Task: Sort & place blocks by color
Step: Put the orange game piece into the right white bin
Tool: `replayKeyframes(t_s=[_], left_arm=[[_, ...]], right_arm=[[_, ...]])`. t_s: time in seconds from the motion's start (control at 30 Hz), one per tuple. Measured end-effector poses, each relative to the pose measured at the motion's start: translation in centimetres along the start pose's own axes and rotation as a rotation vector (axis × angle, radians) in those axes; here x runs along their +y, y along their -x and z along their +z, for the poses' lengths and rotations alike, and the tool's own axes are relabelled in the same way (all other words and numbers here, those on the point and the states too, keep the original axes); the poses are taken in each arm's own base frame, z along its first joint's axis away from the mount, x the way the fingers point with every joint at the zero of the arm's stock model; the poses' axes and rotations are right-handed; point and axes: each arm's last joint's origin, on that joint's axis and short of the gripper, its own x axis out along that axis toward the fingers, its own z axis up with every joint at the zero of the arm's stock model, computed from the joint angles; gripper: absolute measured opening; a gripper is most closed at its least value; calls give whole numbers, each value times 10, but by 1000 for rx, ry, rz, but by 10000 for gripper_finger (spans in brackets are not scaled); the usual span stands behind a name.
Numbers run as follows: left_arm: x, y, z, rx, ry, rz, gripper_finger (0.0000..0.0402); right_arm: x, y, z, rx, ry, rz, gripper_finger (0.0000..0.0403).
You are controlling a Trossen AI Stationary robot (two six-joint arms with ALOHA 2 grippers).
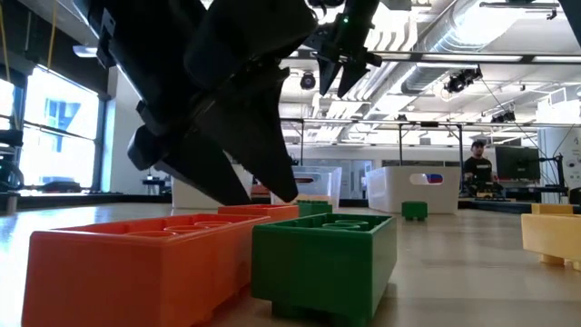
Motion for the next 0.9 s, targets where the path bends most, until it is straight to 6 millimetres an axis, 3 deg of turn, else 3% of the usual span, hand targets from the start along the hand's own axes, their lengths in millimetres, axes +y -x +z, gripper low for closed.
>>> replayKeyframes(t_s=[0.5,0.9], left_arm=[[6,-17,-15,39,-136,71,252],[6,-16,-12,69,-323,45,117]], right_arm=[[0,0,0,3,-15,2,240],[9,3,-6,42,31,67,240]])
